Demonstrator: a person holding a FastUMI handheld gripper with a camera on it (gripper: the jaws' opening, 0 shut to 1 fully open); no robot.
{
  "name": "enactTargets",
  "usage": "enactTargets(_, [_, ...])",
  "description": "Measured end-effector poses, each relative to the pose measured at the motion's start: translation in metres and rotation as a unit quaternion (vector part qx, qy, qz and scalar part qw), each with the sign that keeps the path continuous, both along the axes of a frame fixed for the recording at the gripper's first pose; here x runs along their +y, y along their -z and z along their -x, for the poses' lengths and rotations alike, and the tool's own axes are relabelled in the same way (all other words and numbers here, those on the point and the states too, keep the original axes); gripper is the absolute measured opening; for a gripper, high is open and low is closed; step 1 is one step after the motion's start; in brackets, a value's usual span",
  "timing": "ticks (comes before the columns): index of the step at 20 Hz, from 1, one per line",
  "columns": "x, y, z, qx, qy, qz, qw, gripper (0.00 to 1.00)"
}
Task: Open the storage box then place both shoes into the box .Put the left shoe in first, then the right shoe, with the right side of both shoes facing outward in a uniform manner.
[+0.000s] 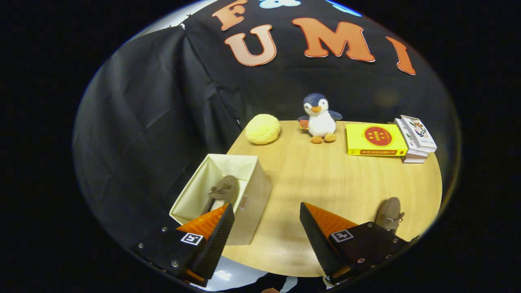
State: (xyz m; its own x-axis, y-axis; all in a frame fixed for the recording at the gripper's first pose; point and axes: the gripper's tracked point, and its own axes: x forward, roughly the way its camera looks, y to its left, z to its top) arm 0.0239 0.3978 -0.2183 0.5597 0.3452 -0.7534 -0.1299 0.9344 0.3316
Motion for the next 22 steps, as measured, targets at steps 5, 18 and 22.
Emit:
enactTargets(5, [-0.096,0.029,0.021,-0.006,0.050,0.056,0.997,0.98])
enactTargets(18, [-0.266,0.149,0.080,0.048,0.123,0.134,0.982,0.96])
enactTargets(22, [-0.282,0.188,0.092,0.075,0.117,0.148,0.979,0.84])
